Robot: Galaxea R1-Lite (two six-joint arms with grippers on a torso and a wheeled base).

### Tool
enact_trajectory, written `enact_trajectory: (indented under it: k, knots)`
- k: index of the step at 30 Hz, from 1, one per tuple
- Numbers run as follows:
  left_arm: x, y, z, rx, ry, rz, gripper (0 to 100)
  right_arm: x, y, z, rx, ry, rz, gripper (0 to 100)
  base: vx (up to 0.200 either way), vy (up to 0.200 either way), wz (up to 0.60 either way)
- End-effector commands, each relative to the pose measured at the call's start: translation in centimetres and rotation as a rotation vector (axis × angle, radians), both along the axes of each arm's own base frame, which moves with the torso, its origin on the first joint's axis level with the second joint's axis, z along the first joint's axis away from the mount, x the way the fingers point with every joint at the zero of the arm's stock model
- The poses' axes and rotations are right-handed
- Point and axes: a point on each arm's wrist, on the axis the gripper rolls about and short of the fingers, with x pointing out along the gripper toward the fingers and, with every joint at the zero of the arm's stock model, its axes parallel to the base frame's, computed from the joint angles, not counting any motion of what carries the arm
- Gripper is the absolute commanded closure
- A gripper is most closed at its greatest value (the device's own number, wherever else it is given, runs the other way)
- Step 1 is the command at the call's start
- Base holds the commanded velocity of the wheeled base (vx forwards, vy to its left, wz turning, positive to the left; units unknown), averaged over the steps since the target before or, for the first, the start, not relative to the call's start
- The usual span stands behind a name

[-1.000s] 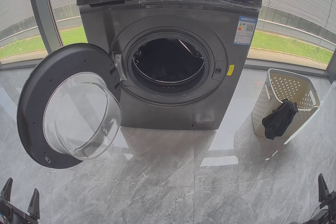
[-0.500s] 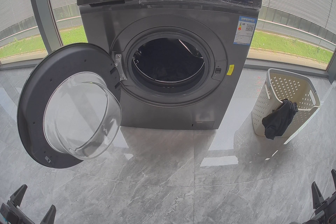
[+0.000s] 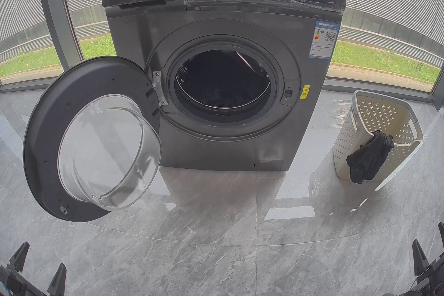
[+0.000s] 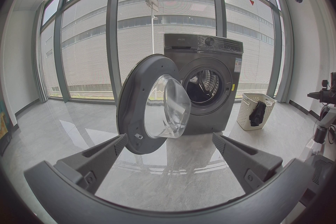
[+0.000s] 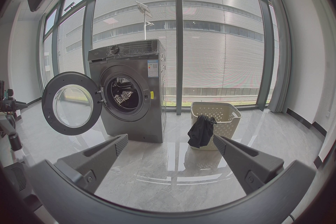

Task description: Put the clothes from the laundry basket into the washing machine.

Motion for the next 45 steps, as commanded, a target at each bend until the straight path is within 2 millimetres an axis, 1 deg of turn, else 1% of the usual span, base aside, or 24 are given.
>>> enact_trajectory:
  k: [1,45]
  knots:
    - [0.03,0.0,-0.48,0.003,0.004,0.002,0,0.04,0.0,-0.51,0.0,0.005,0.0,0,0.0,-0.2,0.0]
    - [0.04,0.0,-0.52,-0.003,0.006,-0.001,0,0.04,0.0,-0.51,0.0,0.005,0.0,0,0.0,-0.2,0.0]
